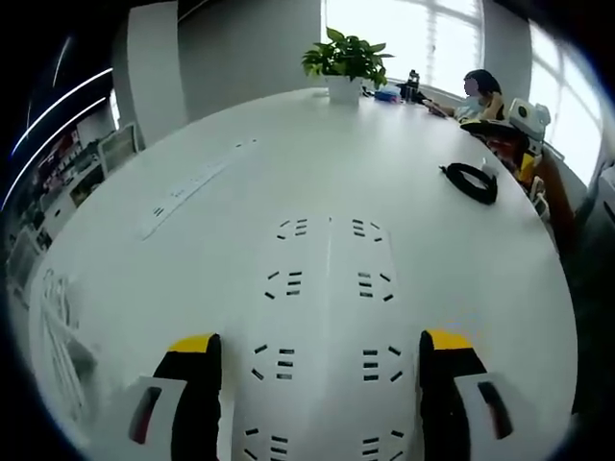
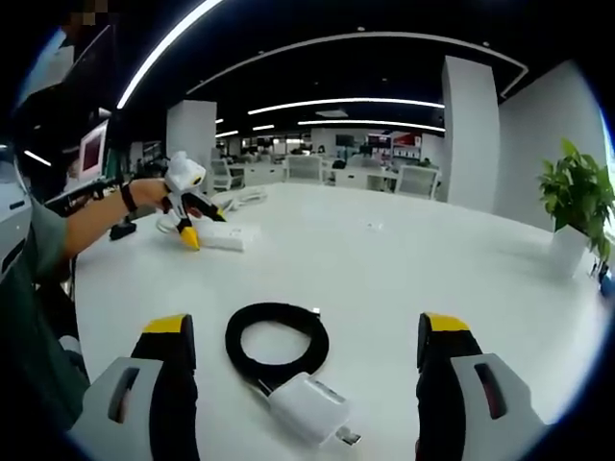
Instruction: Straighten the power strip on the desk, plug the charger into it
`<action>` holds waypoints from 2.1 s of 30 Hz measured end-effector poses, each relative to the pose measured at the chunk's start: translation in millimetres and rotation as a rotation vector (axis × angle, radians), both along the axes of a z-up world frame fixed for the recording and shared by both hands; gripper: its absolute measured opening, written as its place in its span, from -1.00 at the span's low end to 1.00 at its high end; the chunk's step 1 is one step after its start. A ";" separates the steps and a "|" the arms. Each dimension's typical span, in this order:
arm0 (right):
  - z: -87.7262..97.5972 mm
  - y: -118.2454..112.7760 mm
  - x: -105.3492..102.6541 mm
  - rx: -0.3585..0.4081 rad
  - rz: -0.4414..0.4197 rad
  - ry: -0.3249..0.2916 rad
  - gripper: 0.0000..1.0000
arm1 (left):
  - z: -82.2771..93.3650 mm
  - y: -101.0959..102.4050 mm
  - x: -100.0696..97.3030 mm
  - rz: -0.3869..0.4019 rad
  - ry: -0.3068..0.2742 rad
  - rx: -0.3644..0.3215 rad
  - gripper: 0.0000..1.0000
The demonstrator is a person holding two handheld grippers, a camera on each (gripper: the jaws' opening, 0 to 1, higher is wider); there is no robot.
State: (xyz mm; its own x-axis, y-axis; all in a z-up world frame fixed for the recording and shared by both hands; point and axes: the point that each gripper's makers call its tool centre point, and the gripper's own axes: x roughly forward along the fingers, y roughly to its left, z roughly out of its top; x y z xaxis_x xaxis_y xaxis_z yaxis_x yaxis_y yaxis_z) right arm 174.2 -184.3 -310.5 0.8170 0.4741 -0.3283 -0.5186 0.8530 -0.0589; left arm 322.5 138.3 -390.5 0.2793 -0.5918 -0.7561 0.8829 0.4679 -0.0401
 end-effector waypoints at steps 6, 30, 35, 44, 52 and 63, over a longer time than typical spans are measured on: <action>-0.5 0.2 -0.7 0.001 -0.002 0.000 0.92 | 1.7 -3.2 -1.2 -0.038 -0.013 -0.036 0.51; -7.7 11.3 -5.0 0.014 0.025 0.009 0.91 | 3.4 -4.9 0.9 -0.066 -0.020 -0.056 0.48; -8.9 14.3 -5.3 0.016 0.034 0.012 0.90 | 4.1 -6.3 -0.7 -0.084 -0.023 -0.075 0.48; -8.8 16.7 -6.1 0.017 0.041 0.012 0.90 | 4.6 -10.7 -3.7 -0.115 -0.028 -0.073 0.48; -7.4 17.4 -5.5 0.020 0.042 0.008 0.89 | 4.6 -19.5 -1.2 -0.151 -0.026 -0.078 0.48; -8.2 17.6 -3.9 0.024 0.045 0.007 0.89 | 5.2 -27.8 -1.1 -0.185 -0.029 -0.089 0.48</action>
State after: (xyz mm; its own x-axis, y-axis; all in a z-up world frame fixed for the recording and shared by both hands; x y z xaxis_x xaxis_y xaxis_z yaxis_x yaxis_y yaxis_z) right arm 170.3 -166.8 -318.7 0.7926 0.5178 -0.3221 -0.5566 0.8300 -0.0352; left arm 321.4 110.4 -385.3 0.1799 -0.6995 -0.6916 0.9549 0.2930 -0.0479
